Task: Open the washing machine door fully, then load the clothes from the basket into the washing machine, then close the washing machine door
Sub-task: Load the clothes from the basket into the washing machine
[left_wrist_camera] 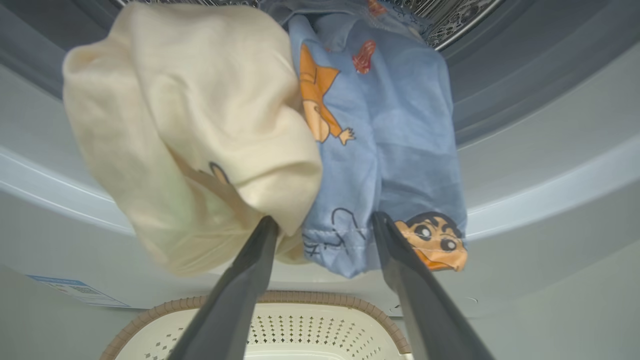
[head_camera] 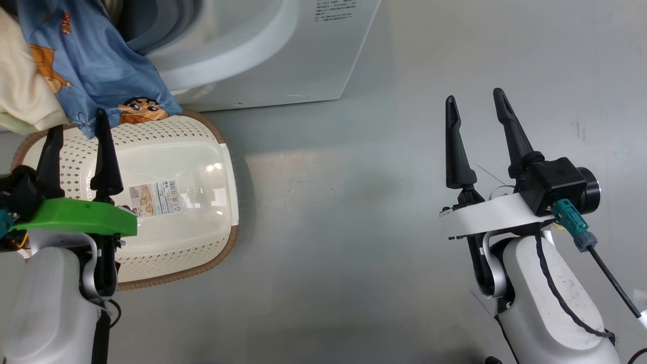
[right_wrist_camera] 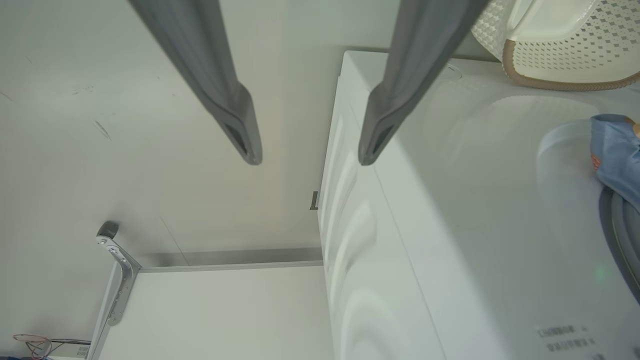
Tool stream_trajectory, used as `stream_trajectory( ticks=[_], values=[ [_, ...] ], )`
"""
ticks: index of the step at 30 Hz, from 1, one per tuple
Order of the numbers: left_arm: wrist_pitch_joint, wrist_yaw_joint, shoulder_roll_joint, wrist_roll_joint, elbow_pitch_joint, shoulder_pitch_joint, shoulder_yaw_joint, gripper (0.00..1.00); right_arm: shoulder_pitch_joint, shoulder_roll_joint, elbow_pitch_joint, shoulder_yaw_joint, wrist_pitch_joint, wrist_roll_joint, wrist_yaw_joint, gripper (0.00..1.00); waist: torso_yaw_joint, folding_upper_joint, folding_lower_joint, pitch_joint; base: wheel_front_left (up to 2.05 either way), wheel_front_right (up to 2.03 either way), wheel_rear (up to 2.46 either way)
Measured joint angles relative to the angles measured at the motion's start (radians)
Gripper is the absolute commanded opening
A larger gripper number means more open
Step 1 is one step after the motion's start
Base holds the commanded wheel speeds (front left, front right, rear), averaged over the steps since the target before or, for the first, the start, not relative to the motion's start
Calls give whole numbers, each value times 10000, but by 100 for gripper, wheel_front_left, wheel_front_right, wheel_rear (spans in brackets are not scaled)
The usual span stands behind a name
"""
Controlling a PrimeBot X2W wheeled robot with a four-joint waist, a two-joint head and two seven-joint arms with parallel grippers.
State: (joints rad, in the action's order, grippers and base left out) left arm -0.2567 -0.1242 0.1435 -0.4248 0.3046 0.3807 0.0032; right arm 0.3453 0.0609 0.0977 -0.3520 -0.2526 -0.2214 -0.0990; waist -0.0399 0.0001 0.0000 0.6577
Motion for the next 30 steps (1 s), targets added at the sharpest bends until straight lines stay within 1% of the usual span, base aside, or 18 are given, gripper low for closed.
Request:
stream_trajectory(
  ticks=[12, 16, 17, 19, 24, 30],
  values=[
    [15, 0, 105, -307, 734, 866, 186, 100, 7, -8, -111, -59, 0, -71, -13, 100, -203, 0, 0, 281, 0, 0, 0],
    [15, -2, 267, -343, 882, 1207, 253, 100, 14, -8, -127, -61, 0, -71, -15, 100, -246, 0, 0, 412, 0, 0, 0],
    [15, -2, 313, -343, 938, 1304, 261, 83, 17, -6, -134, -59, 0, -71, -17, 100, -255, 0, 0, 444, 0, 0, 0],
    [13, -2, 359, -326, 1051, 1461, 238, 0, 24, -8, -132, -52, 0, -71, -17, 100, -267, 0, 0, 487, 0, 0, 0],
    [12, -2, 380, -301, 1197, 1542, 42, 0, 50, -6, -123, -29, 0, -71, -61, 100, -253, 0, 0, 508, 0, 0, 0],
    [4, -2, 307, -268, 1200, 1588, -102, 0, 52, -8, -104, 196, 0, -67, -88, 100, -66, 0, 1, 442, 0, 0, 0]
  ],
)
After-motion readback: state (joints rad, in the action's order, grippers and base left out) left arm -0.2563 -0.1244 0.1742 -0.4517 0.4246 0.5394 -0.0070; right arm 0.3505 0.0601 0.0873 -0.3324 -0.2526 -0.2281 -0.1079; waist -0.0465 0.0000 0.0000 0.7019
